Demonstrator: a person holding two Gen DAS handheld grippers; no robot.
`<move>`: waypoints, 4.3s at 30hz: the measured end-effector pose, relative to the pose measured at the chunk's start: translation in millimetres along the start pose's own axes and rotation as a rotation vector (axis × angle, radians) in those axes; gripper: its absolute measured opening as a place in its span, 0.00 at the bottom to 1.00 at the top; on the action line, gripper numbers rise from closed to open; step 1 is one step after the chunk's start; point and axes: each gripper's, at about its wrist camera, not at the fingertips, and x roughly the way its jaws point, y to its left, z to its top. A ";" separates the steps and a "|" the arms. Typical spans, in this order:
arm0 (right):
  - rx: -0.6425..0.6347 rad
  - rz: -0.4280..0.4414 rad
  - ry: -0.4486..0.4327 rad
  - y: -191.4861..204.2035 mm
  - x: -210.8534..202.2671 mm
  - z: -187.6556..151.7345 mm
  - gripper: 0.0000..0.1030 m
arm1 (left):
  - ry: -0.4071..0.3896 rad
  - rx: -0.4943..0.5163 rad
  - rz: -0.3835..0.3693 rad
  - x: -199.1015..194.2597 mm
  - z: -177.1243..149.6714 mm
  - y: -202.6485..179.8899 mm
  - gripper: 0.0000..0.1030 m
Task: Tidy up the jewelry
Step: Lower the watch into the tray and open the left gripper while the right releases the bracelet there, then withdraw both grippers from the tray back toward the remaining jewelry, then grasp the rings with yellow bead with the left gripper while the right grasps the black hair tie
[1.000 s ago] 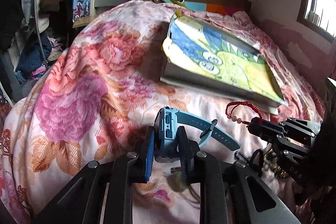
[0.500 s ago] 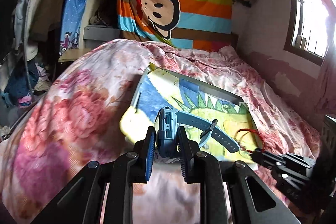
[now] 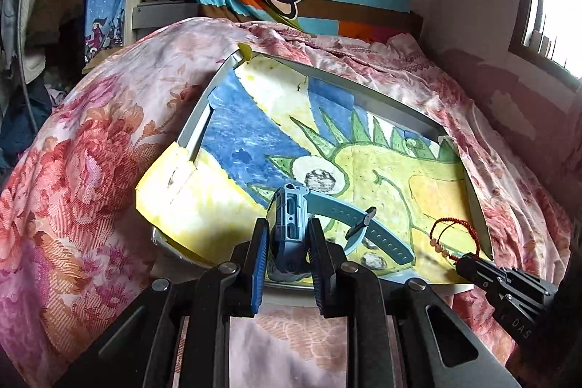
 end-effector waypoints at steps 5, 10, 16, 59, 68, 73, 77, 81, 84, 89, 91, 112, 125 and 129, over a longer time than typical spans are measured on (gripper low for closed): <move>-0.014 -0.020 -0.011 0.9 -4.2 2.9 0.21 | 0.025 -0.015 -0.018 -0.7 1.5 0.6 0.23; -0.034 -0.033 -0.044 1.9 -21.1 3.8 0.39 | -0.026 -0.034 -0.026 -16.3 4.2 0.1 0.73; -0.091 -0.055 -0.137 7.0 -67.3 -2.5 0.68 | -0.095 -0.085 -0.028 -56.7 5.4 5.2 0.81; -0.093 0.013 -0.125 42.7 -225.2 -156.5 0.98 | -0.057 0.128 0.072 -237.6 -169.5 18.2 1.00; -0.097 0.101 -0.017 47.9 -194.8 -151.3 0.98 | -0.002 0.131 0.034 -214.4 -160.3 25.7 1.00; -0.118 0.192 0.026 56.3 -175.3 -145.6 0.97 | 0.000 0.141 0.018 -197.8 -139.5 30.7 0.99; -0.157 0.273 0.075 71.7 -150.9 -140.6 0.82 | 0.038 0.122 -0.002 -179.9 -127.2 38.5 0.87; -0.222 0.297 0.114 89.1 -124.6 -134.7 0.62 | 0.101 0.077 -0.044 -159.7 -120.7 46.8 0.73; -0.252 0.303 0.133 100.4 -106.0 -126.9 0.57 | 0.148 0.045 -0.082 -144.1 -116.2 51.3 0.59; -0.222 0.288 0.206 108.3 -71.8 -116.1 0.50 | 0.219 0.029 -0.110 -118.9 -111.7 53.4 0.41; -0.193 0.279 0.234 105.0 -61.7 -116.0 0.50 | 0.244 0.022 -0.110 -112.0 -112.3 54.5 0.34; 0.103 0.286 0.217 64.1 -13.3 -97.1 0.07 | 0.267 -0.011 -0.092 -89.7 -109.8 58.0 0.21; 0.035 0.336 0.068 65.1 -66.0 -77.0 0.04 | 0.201 -0.021 -0.114 -104.9 -102.2 49.8 0.06; 0.040 0.342 0.025 58.6 -77.6 -70.4 0.04 | 0.168 -0.007 -0.117 -110.8 -99.4 42.0 0.06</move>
